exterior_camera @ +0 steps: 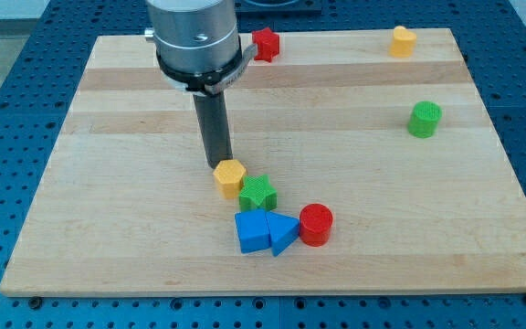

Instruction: Place the red star above the green star

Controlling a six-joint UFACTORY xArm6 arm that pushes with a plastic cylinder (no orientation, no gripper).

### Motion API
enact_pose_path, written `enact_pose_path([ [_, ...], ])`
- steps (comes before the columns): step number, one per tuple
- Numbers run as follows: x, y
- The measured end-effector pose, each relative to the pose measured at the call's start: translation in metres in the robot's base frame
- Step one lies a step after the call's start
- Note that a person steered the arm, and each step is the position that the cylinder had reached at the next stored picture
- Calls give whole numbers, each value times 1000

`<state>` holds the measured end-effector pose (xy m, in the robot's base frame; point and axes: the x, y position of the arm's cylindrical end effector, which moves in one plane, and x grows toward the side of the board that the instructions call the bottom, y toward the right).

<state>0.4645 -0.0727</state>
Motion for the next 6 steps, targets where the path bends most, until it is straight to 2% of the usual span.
enact_pose_path([
  [3,32,0],
  [4,16,-1],
  [6,-92,-12],
])
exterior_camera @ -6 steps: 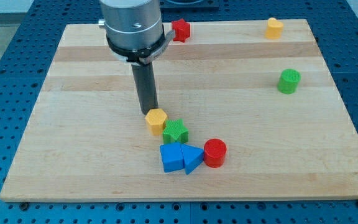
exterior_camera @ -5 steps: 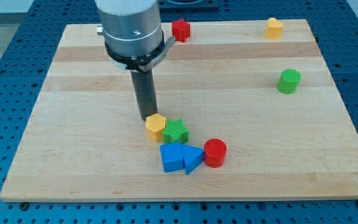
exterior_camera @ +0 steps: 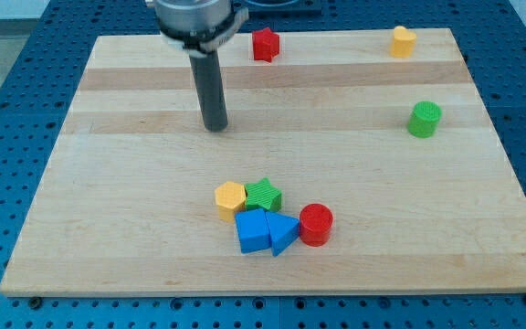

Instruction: Place the red star above the green star

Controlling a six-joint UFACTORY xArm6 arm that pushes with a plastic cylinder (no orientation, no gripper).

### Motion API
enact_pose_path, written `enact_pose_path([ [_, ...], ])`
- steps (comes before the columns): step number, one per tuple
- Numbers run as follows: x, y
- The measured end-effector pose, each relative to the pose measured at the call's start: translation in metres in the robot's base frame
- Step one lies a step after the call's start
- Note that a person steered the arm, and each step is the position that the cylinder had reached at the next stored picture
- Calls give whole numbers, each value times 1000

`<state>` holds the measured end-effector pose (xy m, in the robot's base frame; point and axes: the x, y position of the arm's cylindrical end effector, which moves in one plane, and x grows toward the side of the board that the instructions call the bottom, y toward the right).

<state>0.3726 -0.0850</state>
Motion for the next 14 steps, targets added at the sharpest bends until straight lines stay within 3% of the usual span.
enact_pose_path([
  [3,-126,-3],
  [5,-181,-3],
  [9,-171,74],
  [12,-102,86],
  [14,-84,77],
])
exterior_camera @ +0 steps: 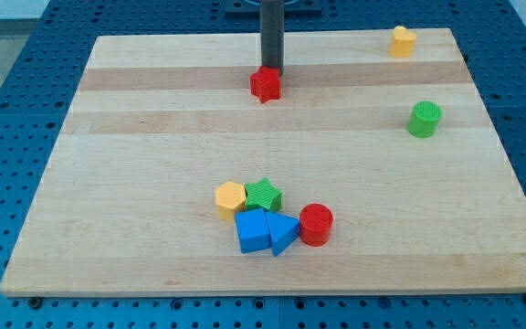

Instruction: Place the red star above the green star

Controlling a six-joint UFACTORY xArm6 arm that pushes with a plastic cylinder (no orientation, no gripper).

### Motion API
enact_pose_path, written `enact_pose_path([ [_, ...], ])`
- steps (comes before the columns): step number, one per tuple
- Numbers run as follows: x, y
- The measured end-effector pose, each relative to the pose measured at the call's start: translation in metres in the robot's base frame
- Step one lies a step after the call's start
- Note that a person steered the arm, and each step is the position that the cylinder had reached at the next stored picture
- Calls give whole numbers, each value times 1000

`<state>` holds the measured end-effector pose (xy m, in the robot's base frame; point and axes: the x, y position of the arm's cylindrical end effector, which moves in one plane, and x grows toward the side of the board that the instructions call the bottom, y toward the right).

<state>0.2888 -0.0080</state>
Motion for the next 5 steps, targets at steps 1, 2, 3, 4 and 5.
enact_pose_path([
  [1,2,-10],
  [2,16,-11],
  [3,37,-11],
  [4,56,-20],
  [5,78,-25],
])
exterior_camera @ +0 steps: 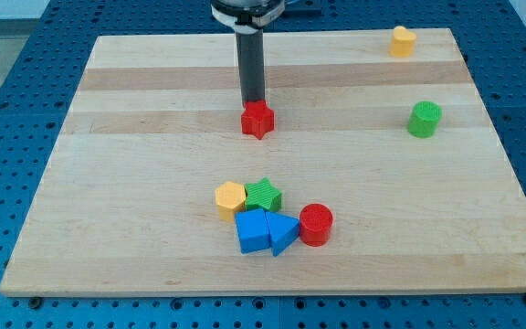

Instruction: Place the red star above the green star

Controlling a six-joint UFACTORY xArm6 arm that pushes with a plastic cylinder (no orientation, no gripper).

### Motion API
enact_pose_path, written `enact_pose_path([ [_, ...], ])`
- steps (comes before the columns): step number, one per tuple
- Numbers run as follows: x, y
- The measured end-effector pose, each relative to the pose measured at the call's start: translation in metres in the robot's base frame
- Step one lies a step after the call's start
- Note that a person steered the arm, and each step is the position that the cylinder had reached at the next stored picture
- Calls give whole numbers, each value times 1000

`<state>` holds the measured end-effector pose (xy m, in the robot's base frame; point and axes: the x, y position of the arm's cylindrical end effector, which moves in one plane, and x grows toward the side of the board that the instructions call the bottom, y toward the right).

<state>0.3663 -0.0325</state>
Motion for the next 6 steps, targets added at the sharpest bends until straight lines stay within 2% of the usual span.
enact_pose_path([
  [4,98,-2],
  [5,109,-4],
  [6,90,-4],
])
